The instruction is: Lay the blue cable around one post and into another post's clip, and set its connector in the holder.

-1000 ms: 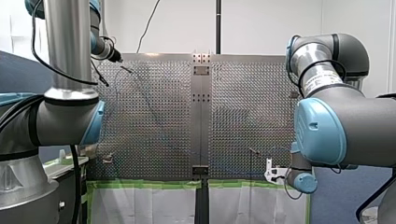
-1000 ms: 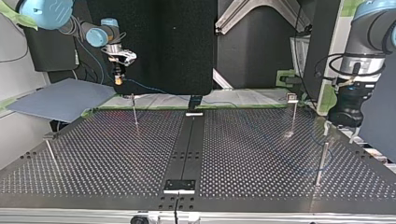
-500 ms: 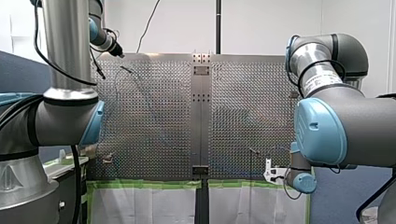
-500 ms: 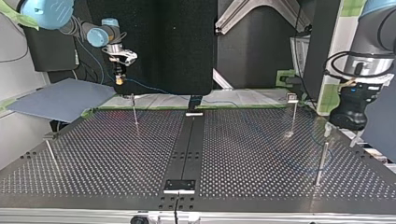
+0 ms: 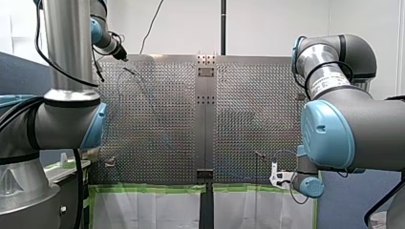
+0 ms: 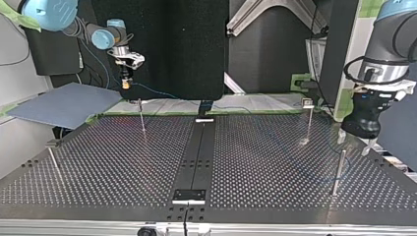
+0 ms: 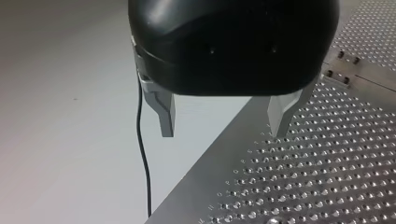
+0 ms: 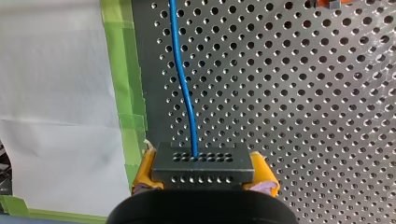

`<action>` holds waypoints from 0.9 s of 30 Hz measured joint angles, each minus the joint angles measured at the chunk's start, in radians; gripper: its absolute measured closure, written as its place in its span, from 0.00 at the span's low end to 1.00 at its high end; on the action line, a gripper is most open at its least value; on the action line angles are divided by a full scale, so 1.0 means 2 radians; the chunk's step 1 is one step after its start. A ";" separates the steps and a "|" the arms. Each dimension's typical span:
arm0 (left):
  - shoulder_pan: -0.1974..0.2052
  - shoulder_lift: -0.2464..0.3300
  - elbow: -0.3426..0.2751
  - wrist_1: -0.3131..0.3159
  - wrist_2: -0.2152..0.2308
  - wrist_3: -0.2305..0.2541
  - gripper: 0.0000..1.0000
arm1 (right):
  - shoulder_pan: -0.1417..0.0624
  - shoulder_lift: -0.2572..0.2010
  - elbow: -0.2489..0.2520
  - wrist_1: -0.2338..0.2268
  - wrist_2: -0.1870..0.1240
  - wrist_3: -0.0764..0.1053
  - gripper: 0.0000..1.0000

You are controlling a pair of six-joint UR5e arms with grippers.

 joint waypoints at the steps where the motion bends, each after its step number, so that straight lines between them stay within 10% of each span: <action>1: -0.001 0.000 0.000 0.000 -0.001 0.005 0.00 | 0.000 0.000 0.000 0.000 0.000 0.000 0.99; 15: -0.008 -0.001 0.000 0.001 -0.011 0.076 0.00 | 0.001 0.000 0.000 0.002 0.000 0.000 0.99; 27: -0.008 -0.005 0.000 0.002 -0.019 0.085 0.00 | 0.003 0.000 0.000 0.003 0.000 0.000 0.99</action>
